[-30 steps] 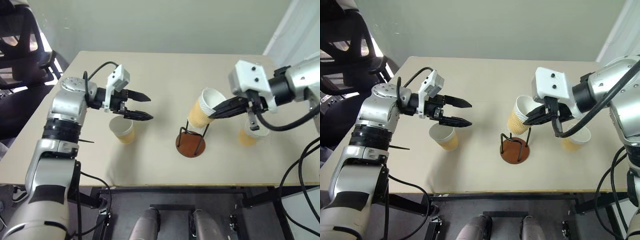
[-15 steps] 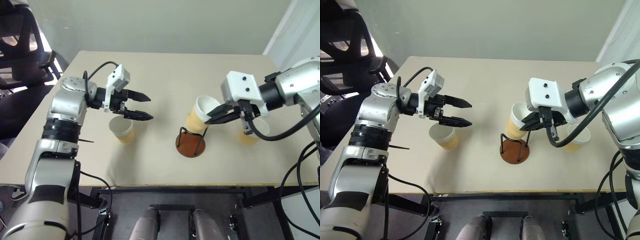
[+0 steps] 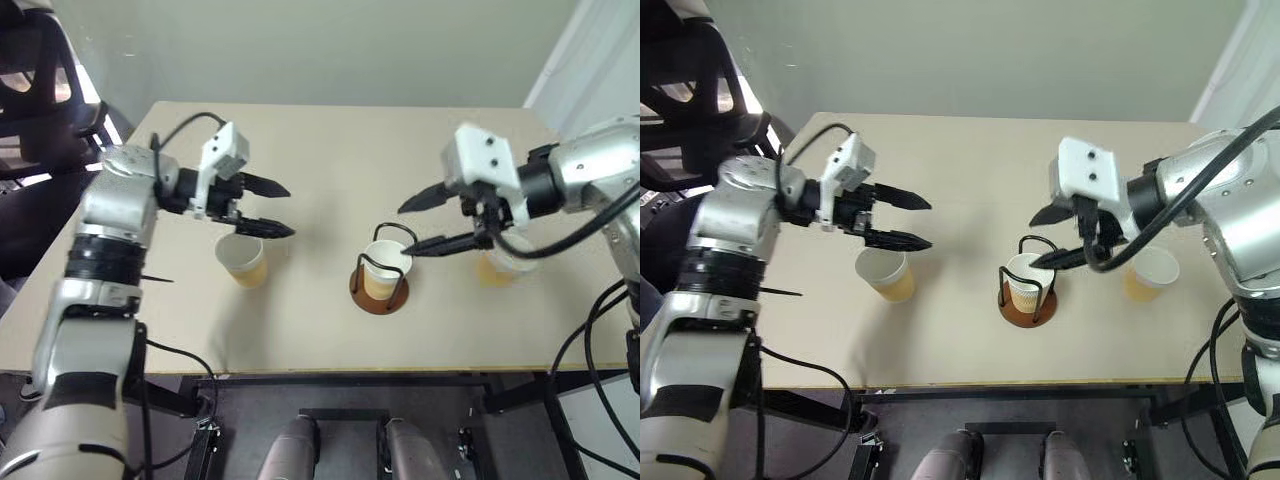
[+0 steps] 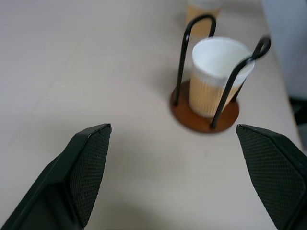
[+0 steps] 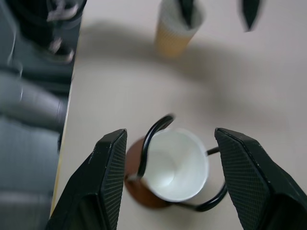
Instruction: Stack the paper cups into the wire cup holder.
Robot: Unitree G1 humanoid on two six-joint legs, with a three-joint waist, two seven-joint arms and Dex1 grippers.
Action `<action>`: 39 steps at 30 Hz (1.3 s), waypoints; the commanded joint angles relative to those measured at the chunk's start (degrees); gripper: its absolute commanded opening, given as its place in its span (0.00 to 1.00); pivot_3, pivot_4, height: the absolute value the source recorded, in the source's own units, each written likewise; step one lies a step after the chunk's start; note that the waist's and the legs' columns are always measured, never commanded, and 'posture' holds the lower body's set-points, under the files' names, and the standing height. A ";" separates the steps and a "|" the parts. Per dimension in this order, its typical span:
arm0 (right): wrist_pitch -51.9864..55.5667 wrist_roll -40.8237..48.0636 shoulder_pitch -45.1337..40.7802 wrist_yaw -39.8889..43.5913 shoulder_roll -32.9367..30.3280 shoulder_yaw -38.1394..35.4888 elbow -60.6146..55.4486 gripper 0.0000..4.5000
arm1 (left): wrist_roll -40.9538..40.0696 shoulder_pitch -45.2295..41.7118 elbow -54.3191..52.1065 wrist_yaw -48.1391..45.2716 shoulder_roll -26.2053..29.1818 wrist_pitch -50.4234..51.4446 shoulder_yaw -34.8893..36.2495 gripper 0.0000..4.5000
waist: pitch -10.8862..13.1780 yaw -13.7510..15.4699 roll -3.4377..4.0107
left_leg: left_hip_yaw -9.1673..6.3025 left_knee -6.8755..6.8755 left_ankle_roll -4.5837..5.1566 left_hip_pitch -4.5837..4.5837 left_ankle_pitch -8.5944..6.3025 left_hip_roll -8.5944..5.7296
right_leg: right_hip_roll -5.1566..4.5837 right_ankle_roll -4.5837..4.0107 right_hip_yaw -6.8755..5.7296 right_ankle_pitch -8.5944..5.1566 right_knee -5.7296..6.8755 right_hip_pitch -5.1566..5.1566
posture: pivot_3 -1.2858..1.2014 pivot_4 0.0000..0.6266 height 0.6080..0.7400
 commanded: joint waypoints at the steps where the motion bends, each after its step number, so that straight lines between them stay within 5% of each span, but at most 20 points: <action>1: 4.08 4.39 -1.92 -1.89 -1.25 -5.22 -1.64 0.64 | 2.85 -0.27 -4.33 -3.17 5.93 -5.64 -2.26 1.00 | -0.01 -0.03 -0.02 | 0.00 -0.04 0.00 -0.02 0.00 0.01 | 0.02 0.00 -0.01 -0.01 -0.01 -0.03 | 0.52 0.24 1.00; 13: 0.57 10.07 1.34 -1.15 -4.04 -7.78 -0.23 0.64 | -5.59 3.93 -15.04 -3.36 25.49 -9.42 -12.51 1.00 | -0.01 -0.13 -0.02 | -0.02 -0.17 -0.08 -0.22 -0.02 0.02 | 0.00 -0.12 0.05 -0.07 0.09 -0.40 | 0.52 0.24 1.00; 39: -6.32 17.65 4.05 -1.16 -2.24 -12.41 0.68 0.64 | 5.41 11.74 -9.46 -2.56 16.80 -13.81 -9.04 1.00 | -0.03 -0.32 -0.04 | -0.01 -0.31 -0.20 -0.22 0.10 0.05 | 0.01 -0.39 0.04 0.01 0.21 -0.56 | 0.52 0.24 1.00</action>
